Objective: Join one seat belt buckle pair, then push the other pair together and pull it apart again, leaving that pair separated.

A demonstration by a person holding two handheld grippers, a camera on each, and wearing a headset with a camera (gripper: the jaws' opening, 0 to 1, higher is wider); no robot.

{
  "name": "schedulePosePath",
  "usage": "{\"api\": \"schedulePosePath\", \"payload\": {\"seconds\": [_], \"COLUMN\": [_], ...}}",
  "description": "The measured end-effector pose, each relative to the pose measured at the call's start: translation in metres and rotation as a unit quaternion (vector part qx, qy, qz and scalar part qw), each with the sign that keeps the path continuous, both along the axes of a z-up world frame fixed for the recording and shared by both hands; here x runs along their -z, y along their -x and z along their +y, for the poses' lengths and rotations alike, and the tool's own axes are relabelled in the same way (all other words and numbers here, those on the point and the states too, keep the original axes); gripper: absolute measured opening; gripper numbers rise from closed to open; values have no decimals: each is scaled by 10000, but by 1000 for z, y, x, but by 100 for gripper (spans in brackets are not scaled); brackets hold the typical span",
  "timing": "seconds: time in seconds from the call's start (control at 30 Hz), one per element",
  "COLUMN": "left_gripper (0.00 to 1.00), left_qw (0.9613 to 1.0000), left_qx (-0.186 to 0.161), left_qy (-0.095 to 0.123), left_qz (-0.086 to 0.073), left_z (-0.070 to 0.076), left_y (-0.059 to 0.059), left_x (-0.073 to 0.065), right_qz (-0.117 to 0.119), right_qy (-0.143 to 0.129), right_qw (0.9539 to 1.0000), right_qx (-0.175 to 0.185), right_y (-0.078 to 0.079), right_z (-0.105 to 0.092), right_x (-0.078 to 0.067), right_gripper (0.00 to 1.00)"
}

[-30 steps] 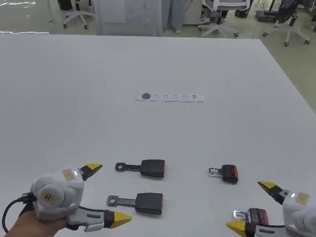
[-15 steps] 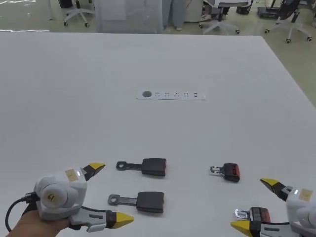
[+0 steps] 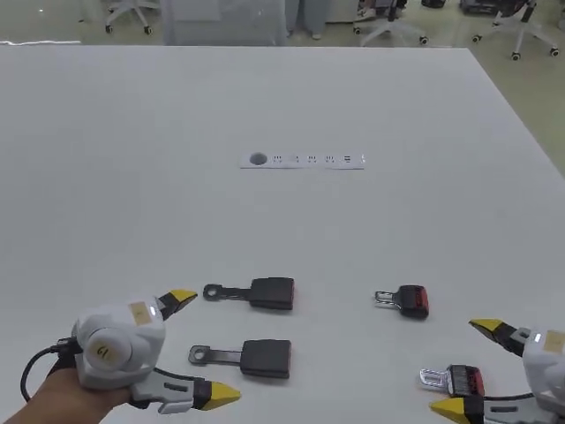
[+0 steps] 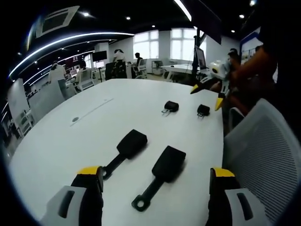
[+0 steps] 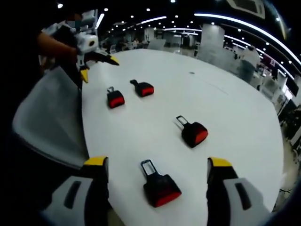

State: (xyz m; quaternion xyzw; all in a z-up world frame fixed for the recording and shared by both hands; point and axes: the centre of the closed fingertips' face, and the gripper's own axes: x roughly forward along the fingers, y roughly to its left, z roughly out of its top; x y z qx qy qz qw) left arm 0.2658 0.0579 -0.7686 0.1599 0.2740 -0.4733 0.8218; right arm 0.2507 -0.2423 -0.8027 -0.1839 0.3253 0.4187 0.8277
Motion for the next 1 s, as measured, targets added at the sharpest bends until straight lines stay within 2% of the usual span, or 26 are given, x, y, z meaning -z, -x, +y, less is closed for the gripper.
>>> {"api": "schedulePosePath", "payload": {"seconds": [0.13,0.37,0.43,0.57,0.83,1.0], "left_gripper": [94,87,84,81,75,70], "left_qw": [9998,9978,9968,9934,9882,9822], "left_qx": [186,573,693,981,1323,1604], "left_qy": [-91,-295,-356,-541,-682,-872], "left_qz": [64,174,163,228,353,439], "left_z": [-8,-18,-21,-26,-35,-39], "left_y": [0,0,0,3,5,11], "left_x": [7,26,29,40,55,68], "right_qz": [96,428,492,588,790,906], "right_qy": [61,238,252,309,400,473], "right_qw": [9999,9981,9975,9962,9934,9912], "right_qx": [-106,-374,-430,-558,-725,-835], "right_y": [1,7,9,11,14,14], "right_z": [-4,-14,-15,-18,-25,-29], "right_x": [4,22,24,29,38,44], "right_gripper": [87,83,81,77,71,68]}}
